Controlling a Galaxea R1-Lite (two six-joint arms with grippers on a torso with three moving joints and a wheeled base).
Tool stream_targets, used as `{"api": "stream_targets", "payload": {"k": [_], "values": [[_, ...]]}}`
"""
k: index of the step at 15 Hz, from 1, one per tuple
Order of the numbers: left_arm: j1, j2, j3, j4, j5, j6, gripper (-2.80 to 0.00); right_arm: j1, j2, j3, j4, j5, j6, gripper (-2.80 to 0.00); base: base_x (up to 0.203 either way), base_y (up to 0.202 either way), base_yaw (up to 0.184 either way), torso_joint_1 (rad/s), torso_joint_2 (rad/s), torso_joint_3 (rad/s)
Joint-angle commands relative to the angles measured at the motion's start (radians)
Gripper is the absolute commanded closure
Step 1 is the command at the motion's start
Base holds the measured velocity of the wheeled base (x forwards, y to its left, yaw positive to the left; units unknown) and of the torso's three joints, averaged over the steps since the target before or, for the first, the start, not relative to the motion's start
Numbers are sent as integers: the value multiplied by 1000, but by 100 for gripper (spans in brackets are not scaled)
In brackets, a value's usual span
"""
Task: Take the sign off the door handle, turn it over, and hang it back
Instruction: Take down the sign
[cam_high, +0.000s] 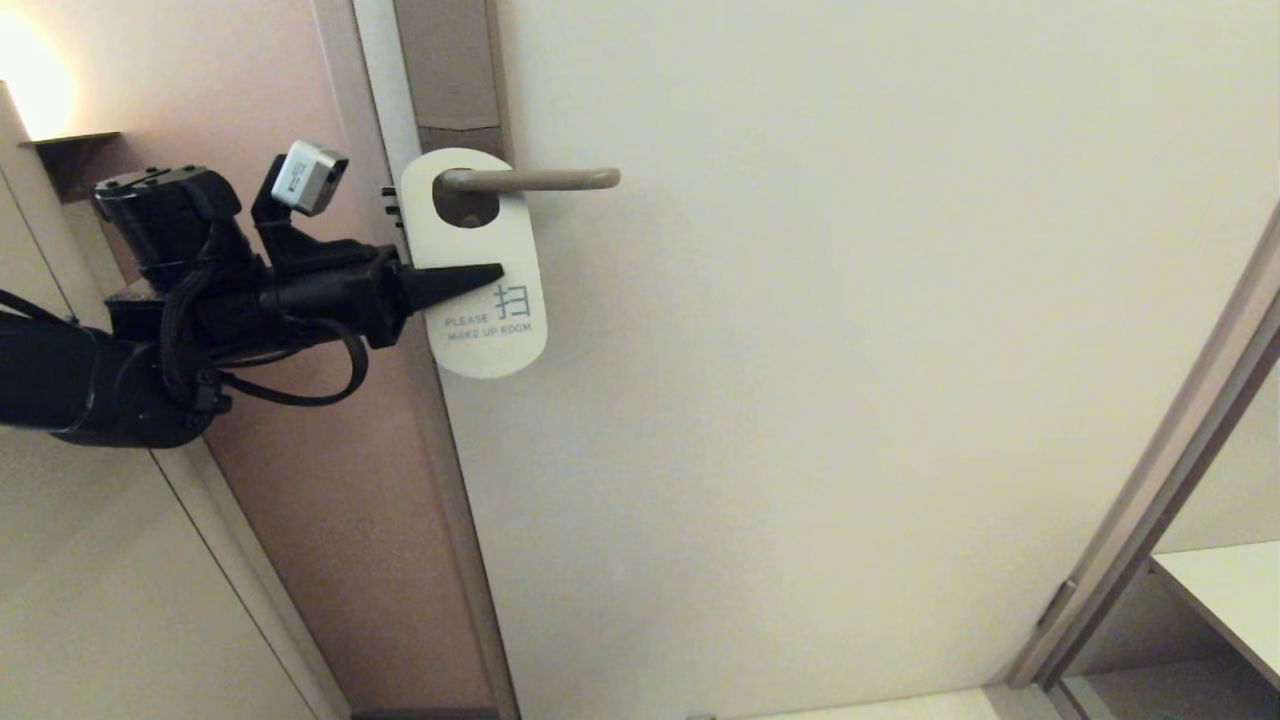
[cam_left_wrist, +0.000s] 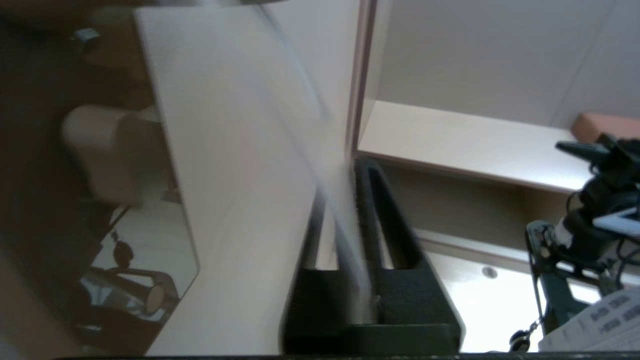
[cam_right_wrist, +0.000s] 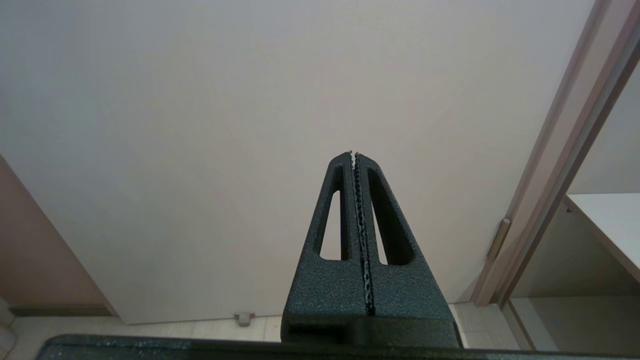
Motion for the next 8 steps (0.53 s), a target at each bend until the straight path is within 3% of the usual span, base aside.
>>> {"api": "stream_targets", "payload": {"k": [1,8], "values": [[-1,-18,14,-7,-8,0,0,-1,0,0,-1,0,1,0,0,0,0,0,0,0],[-1,-75,60,-7,6,3,0,-1,0,0,-1,0,1,0,0,0,0,0,0,0]]}}
